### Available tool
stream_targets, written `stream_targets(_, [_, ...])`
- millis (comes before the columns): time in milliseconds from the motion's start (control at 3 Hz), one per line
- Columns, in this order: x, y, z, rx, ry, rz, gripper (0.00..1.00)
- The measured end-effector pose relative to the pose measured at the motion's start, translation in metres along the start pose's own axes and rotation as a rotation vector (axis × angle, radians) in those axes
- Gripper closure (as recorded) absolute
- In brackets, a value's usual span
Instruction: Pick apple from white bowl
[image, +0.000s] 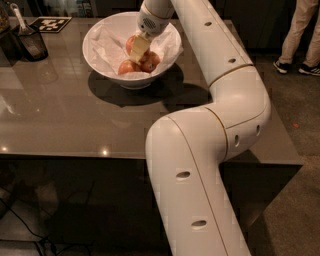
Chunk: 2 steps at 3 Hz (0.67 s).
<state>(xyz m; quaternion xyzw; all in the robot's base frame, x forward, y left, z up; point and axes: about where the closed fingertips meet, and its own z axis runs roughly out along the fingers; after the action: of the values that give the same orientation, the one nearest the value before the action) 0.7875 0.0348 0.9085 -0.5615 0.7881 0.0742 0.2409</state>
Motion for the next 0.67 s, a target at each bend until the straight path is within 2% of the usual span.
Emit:
stream_targets(333, [-0.0002,0.0,-0.0002,0.0,-0.001,0.0,0.78])
stream_targets(667, [-0.0101,0.0016,-0.0095,0.001,-0.048,-0.005,0.99])
